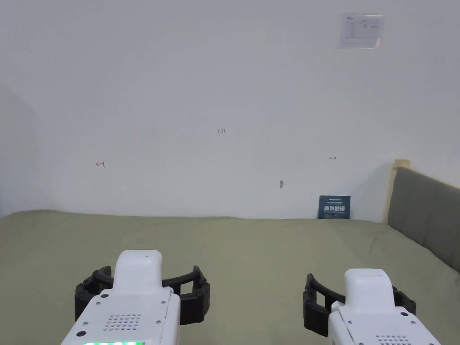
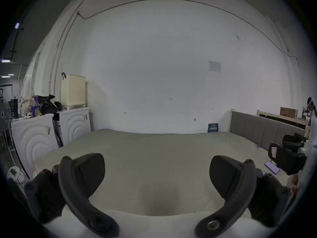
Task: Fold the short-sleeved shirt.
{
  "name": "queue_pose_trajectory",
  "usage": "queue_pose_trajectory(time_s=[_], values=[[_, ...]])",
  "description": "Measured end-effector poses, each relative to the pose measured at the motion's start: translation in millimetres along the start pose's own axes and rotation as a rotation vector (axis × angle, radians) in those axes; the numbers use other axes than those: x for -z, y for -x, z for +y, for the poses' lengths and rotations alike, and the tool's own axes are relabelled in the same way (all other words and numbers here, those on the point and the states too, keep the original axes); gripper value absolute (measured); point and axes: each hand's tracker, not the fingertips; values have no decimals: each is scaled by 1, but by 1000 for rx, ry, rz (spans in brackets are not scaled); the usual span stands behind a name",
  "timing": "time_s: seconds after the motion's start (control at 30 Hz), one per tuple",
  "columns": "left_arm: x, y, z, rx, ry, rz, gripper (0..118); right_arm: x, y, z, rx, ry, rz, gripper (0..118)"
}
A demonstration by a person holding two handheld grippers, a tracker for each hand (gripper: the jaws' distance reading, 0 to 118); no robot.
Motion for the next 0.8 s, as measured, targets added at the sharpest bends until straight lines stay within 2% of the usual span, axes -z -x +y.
queue_pose_trajectory(time_s=[0.3,0.73,0.8], values=[[0,11,6,-26,20,1,118,-9,-8,15,36,-75,45,89],[-3,16,13,-50,24,-14,118,-8,-10,13,73,-76,9,89],[-5,17,12,-59,27,-20,118,-9,-8,16,121,-128,-59,89]])
